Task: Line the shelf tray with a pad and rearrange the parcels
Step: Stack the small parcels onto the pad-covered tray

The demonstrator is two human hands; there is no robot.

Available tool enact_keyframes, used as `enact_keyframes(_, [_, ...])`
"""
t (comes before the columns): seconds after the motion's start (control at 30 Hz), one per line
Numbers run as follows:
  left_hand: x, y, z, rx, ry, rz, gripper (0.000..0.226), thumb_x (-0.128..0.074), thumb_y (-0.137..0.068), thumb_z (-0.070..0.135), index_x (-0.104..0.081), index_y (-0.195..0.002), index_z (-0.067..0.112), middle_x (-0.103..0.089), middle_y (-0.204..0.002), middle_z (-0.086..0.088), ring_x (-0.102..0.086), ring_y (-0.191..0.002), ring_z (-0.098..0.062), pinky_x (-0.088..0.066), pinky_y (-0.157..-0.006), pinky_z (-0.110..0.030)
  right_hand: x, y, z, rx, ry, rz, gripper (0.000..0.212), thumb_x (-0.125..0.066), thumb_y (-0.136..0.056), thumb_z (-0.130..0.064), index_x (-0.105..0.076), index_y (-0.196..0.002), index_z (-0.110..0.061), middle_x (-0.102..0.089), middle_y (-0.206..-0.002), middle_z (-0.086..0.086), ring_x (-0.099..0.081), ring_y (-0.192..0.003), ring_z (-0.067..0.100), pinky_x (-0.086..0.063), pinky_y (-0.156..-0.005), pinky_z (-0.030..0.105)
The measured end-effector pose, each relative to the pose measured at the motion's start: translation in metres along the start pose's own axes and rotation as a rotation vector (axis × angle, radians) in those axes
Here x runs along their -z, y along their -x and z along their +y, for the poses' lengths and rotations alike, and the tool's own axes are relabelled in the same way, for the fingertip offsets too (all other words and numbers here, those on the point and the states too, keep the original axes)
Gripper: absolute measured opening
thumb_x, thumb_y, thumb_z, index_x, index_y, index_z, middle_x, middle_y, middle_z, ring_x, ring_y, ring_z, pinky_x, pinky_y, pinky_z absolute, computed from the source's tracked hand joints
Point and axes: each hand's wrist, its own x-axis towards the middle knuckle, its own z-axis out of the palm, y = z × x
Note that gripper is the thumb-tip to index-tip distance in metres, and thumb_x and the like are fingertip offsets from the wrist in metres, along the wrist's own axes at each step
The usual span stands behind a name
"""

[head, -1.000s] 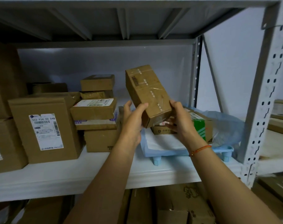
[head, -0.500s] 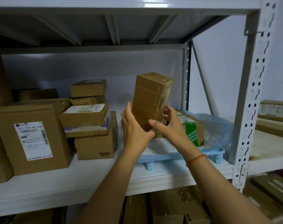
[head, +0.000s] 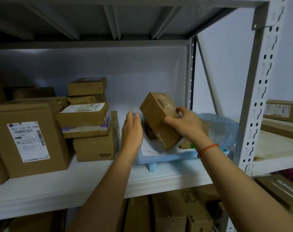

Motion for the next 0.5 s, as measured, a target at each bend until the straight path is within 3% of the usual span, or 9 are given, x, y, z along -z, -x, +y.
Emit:
enact_keyframes(0.1, [-0.003, 0.0, -0.002, 0.052, -0.04, -0.008, 0.049, -0.022, -0.102, 0.041, -0.043, -0.137, 0.013, -0.048, -0.139, -0.015, -0.045, -0.129, -0.028, -0.033, -0.111, -0.047, -0.002, 0.002, -0.002, 0.014, 0.216, -0.012, 0.059, -0.062, -0.077, -0.062, -0.057, -0.121, -0.023, -0.062, -0.112, 0.005, -0.057, -0.097, 0.024, -0.049, -0.079, 0.035])
enact_keyframes(0.33, [-0.014, 0.002, -0.001, 0.159, -0.098, -0.137, 0.057, -0.017, -0.103, 0.045, -0.05, -0.134, 0.011, -0.051, -0.139, -0.015, -0.047, -0.128, -0.026, -0.033, -0.104, -0.036, -0.025, -0.013, -0.011, -0.081, 0.503, -0.031, 0.075, -0.047, -0.067, -0.076, -0.059, -0.12, -0.024, -0.056, -0.126, 0.013, -0.054, -0.114, 0.034, -0.05, -0.089, 0.045])
enact_keyframes(0.5, [-0.02, -0.001, -0.007, 0.211, -0.094, -0.177, 0.06, -0.017, -0.101, 0.051, -0.05, -0.135, 0.014, -0.05, -0.141, -0.012, -0.048, -0.129, -0.026, -0.035, -0.106, -0.035, -0.032, -0.027, -0.022, -0.109, 0.574, -0.195, 0.065, -0.05, -0.077, -0.071, -0.063, -0.116, -0.02, -0.065, -0.114, 0.008, -0.061, -0.1, 0.029, -0.052, -0.089, 0.045])
